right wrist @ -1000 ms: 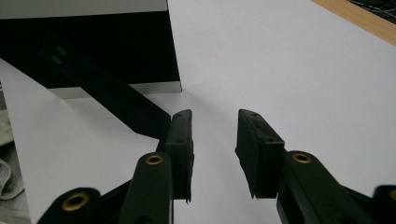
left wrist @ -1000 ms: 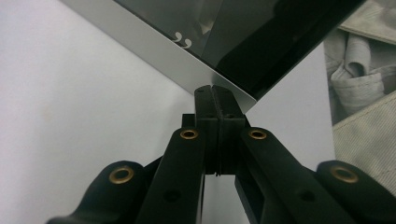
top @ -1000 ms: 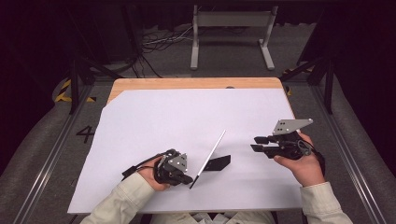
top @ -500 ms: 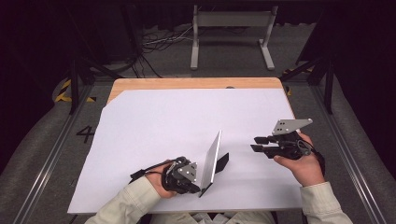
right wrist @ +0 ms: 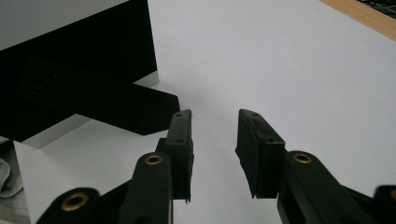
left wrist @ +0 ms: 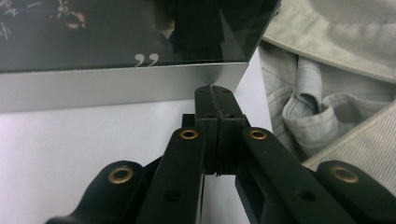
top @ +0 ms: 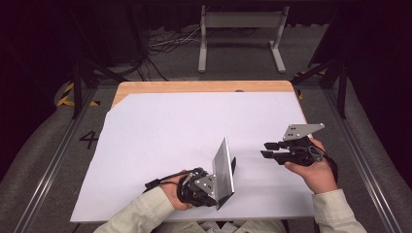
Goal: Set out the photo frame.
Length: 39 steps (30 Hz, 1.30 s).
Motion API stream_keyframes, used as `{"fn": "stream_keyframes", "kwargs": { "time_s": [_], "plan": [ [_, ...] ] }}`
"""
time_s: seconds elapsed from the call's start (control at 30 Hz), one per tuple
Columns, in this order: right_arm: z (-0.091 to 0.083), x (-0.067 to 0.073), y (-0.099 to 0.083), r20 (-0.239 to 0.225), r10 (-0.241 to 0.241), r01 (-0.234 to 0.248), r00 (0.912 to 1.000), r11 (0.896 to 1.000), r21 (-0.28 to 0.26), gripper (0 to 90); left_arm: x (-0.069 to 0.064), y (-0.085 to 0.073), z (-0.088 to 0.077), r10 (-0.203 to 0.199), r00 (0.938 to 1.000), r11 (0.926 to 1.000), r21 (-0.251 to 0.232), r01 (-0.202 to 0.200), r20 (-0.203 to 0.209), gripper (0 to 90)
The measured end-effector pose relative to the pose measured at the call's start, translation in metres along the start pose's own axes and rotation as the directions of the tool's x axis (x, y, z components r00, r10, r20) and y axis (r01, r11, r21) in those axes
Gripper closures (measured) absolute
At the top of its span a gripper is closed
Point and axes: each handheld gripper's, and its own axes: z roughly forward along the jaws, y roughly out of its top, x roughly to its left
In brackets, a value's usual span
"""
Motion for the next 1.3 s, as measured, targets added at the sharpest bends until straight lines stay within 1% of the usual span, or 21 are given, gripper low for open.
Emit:
{"fn": "stream_keyframes", "kwargs": {
  "time_s": [0.03, 0.13, 0.2, 0.3, 0.33, 0.37, 0.47, 0.5, 0.6, 0.63, 0.67, 0.83, 0.97, 1.03, 1.3],
  "plan": [
    [0.000, 0.000, 0.000, 0.000, 0.001, -0.001, 1.0000, 1.000, 0.000, 65.9, 0.000, 0.001, 0.001, -0.006, 1.0000, 1.0000, -0.003, 0.006, 0.003, 90.0],
    [-0.001, 0.000, 0.000, 0.000, 0.002, -0.002, 1.0000, 1.000, -0.001, 65.8, 0.000, 0.003, 0.003, -0.006, 1.0000, 0.9999, -0.015, 0.006, 0.008, 90.0],
    [-0.001, -0.001, -0.001, 0.001, 0.003, -0.003, 1.0000, 1.000, -0.003, 65.8, 0.000, 0.004, 0.004, -0.005, 1.0000, 0.9999, -0.014, 0.005, 0.002, 90.0],
    [-0.002, -0.001, -0.001, 0.002, 0.006, -0.006, 1.0000, 1.000, -0.003, 65.8, 0.003, 0.006, 0.006, 0.003, 1.0000, 0.9996, -0.027, -0.003, -0.007, 90.0],
    [-0.002, -0.001, -0.001, 0.003, 0.006, -0.006, 1.0000, 1.000, -0.003, 65.8, 0.003, 0.006, 0.007, -0.008, 1.0000, 0.9995, -0.032, 0.008, -0.001, 90.0],
    [-0.002, -0.001, -0.001, 0.004, 0.006, -0.006, 1.0000, 1.000, -0.004, 65.8, 0.003, 0.007, 0.008, 0.000, 1.0000, 0.9993, -0.037, 0.000, -0.004, 90.0],
    [-0.003, -0.001, -0.002, 0.007, 0.008, -0.007, 0.9999, 1.000, -0.004, 65.5, 0.003, 0.010, 0.011, -0.002, 1.0000, 0.9992, -0.041, 0.002, -0.003, 90.0],
    [-0.003, -0.001, -0.002, 0.007, 0.009, -0.009, 0.9999, 1.000, -0.004, 65.4, 0.003, 0.012, 0.012, 0.008, 1.0000, 0.9988, -0.048, -0.008, 0.000, 90.0],
    [-0.003, -0.001, -0.002, 0.008, 0.011, -0.011, 0.9999, 1.000, -0.003, 65.2, 0.003, 0.013, 0.014, 0.004, 1.0000, 0.9987, -0.051, -0.004, 0.006, 90.0],
    [-0.003, -0.001, -0.002, 0.008, 0.011, -0.011, 0.9999, 1.000, -0.003, 65.1, 0.003, 0.014, 0.014, 0.009, 1.0000, 0.9985, -0.054, -0.009, -0.003, 90.0],
    [-0.003, -0.001, -0.002, 0.008, 0.012, -0.012, 0.9999, 1.000, -0.004, 65.1, 0.003, 0.014, 0.015, 0.001, 1.0000, 0.9986, -0.054, -0.001, 0.005, 90.0],
    [-0.004, -0.001, -0.002, 0.009, 0.013, -0.013, 0.9999, 1.000, -0.004, 65.0, 0.003, 0.017, 0.017, 0.003, 1.0000, 0.9981, -0.061, -0.003, 0.004, 90.0],
    [-0.004, -0.002, -0.003, 0.010, 0.015, -0.015, 0.9998, 1.000, -0.004, 64.9, 0.002, 0.019, 0.019, -0.004, 1.0000, 0.9979, -0.065, 0.004, 0.002, 90.0],
    [-0.004, -0.002, -0.003, 0.011, 0.015, -0.015, 0.9998, 1.000, -0.004, 64.8, 0.002, 0.020, 0.020, 0.000, 1.0000, 0.9977, -0.068, 0.000, -0.002, 90.0],
    [-0.004, -0.002, -0.003, 0.013, 0.016, -0.016, 0.9998, 1.000, -0.004, 64.8, 0.004, 0.024, 0.024, -0.008, 0.9997, 0.9962, -0.087, 0.006, -0.025, 90.0]
  ]
}}
